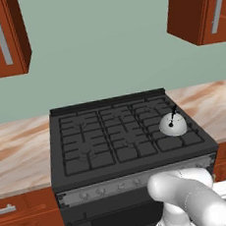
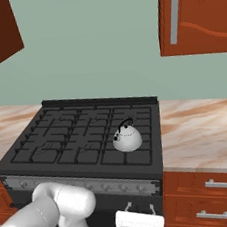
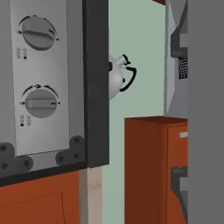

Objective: The kettle is done boiling. Turn off the stove, then wait for 300 timesteps before moving the kettle to the dining table.

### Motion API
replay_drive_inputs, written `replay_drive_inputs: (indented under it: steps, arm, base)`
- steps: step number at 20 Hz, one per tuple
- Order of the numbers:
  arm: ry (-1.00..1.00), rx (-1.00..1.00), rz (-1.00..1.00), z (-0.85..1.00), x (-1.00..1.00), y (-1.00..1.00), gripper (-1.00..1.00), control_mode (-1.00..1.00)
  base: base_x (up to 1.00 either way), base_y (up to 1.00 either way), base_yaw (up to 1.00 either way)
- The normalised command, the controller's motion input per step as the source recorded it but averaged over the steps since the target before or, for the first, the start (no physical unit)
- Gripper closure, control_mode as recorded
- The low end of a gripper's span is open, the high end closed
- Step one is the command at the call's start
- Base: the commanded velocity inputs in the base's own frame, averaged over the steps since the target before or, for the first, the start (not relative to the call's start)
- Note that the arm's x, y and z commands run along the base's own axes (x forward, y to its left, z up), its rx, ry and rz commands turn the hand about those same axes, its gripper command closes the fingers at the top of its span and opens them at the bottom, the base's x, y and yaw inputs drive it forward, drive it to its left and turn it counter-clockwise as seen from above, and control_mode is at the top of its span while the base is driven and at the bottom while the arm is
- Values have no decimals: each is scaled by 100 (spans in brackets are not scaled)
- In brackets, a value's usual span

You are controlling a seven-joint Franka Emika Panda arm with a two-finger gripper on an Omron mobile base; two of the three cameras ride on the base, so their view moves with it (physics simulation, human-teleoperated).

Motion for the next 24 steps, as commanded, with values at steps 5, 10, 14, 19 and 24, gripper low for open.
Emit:
replay_drive_inputs:
  steps: [5,10,14,19,24]
  arm:
    - [-8,-14,-2,72,-24,-1,-100,-100]
    - [-4,-19,-2,76,-18,0,-100,-100]
    - [-3,-24,-2,74,-12,0,-100,-100]
    - [0,-24,-5,72,-12,0,-100,-100]
    - [1,-26,-5,77,-7,0,-100,-100]
  base:
    - [0,0,0]
    - [0,0,0]
    - [0,0,0]
    - [0,0,0]
    - [0,0,0]
